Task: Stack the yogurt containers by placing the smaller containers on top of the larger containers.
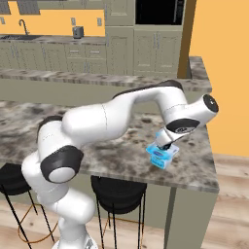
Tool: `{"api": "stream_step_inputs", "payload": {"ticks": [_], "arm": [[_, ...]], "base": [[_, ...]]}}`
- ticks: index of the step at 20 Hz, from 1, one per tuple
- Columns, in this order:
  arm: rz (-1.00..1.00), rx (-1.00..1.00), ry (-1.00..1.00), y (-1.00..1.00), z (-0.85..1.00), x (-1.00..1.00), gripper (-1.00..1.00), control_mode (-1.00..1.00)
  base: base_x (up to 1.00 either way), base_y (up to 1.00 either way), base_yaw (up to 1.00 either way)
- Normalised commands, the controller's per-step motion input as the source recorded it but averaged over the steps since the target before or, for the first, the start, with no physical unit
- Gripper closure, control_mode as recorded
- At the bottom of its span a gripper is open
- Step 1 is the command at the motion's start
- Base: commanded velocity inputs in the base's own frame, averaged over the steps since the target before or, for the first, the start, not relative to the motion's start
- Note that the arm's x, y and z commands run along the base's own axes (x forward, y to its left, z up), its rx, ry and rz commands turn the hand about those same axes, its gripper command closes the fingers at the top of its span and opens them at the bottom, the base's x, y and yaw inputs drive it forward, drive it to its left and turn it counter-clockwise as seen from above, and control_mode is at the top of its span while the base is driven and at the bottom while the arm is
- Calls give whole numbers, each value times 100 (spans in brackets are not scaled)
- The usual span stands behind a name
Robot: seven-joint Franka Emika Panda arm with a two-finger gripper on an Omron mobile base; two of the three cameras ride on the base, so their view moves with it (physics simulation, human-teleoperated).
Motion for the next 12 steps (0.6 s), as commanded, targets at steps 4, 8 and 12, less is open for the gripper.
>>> {"api": "stream_step_inputs", "payload": {"ticks": [4, 8, 12], "arm": [[-9, 0, 0, 6, 46, -92, -100, -100], [-9, 0, -1, 24, 32, -99, -100, -100], [-10, -3, -6, 42, 28, -100, -100, -100]], "base": [[0, 0, 0], [0, 0, 0], [0, 0, 0]]}}
